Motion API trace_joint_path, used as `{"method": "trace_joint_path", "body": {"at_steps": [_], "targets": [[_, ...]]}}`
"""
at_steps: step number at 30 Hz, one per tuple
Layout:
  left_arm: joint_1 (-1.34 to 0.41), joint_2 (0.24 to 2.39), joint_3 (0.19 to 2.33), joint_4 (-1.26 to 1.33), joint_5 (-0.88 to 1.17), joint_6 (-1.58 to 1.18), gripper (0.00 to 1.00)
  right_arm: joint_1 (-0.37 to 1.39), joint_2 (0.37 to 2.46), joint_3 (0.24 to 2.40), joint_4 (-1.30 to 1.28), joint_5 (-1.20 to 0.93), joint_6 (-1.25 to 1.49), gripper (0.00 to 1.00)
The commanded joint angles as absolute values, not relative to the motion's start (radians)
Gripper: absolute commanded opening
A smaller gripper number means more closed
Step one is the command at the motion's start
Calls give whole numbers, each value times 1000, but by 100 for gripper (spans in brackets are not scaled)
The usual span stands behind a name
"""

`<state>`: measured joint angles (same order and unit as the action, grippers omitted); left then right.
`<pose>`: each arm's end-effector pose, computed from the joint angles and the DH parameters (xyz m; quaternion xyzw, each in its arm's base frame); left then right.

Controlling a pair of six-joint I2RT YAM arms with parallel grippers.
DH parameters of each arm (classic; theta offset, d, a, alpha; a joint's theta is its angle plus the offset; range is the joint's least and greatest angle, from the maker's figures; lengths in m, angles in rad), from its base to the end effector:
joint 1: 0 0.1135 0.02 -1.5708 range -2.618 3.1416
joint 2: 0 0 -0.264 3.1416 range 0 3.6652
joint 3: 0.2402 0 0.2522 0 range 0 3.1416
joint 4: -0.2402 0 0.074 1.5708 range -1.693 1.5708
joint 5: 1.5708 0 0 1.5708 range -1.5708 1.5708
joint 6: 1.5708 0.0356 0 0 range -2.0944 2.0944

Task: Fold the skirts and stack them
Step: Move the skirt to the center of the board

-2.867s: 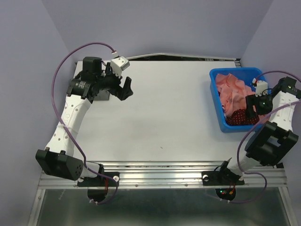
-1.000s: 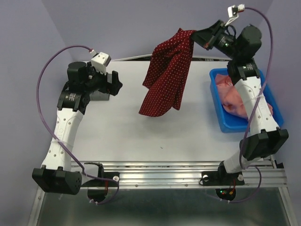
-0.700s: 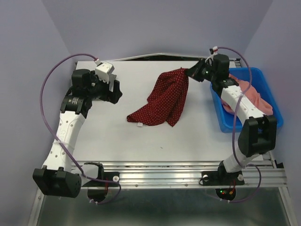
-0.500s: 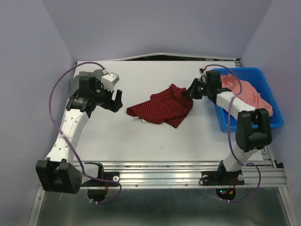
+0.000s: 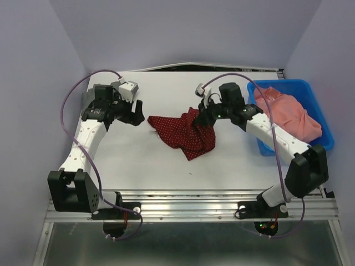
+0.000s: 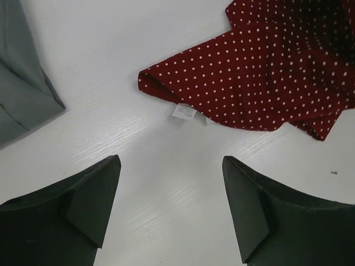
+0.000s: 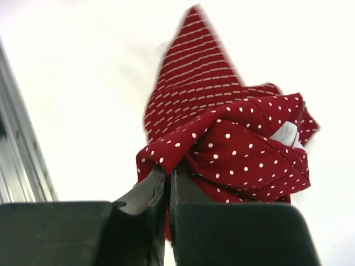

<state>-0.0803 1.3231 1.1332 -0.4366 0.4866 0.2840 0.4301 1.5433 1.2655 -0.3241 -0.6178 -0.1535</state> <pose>0.2903 -0.0401 0.3203 0.2643 0.8302 -0.1686 0.4609 0.3092 0.1645 0.3096 -0.3781 0.7667 0.3276 0.4024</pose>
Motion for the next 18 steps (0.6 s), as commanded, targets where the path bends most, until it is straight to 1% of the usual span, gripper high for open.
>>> {"method": "trace_joint_path", "body": {"at_steps": [1,2,3,5,6,8,9,10,12,14,16,18], "targets": [[-66,1290,1192,-382,523,256,86,570,1439,1179,-500,-586,-492,1],[-63,1284,1186,-383,525,258,86,630,1386,1126,-502,-563,-570,1],[-58,1278,1177,-380,525,256,86,653,1361,1018,-503,-540,-606,1],[-51,1263,1143,-382,529,258,86,683,1316,932,-512,-473,-665,1],[-51,1261,1123,-388,535,259,86,702,1307,860,-531,-430,-737,2],[-51,1262,1106,-399,546,270,86,742,1287,792,-546,-379,-805,7],[-51,1264,1100,-402,551,276,86,768,1266,766,-551,-362,-802,21],[-51,1267,1092,-403,569,279,86,769,1256,741,-551,-344,-793,37],[-58,1273,1092,-423,586,298,87,769,1240,756,-540,-324,-741,65],[-95,1272,1095,-439,578,343,87,769,1232,816,-538,-264,-692,73],[-132,1269,1100,-445,551,398,87,769,1207,853,-551,-230,-657,77],[-182,1276,1112,-457,548,428,87,769,1177,897,-563,-219,-585,77]]}}
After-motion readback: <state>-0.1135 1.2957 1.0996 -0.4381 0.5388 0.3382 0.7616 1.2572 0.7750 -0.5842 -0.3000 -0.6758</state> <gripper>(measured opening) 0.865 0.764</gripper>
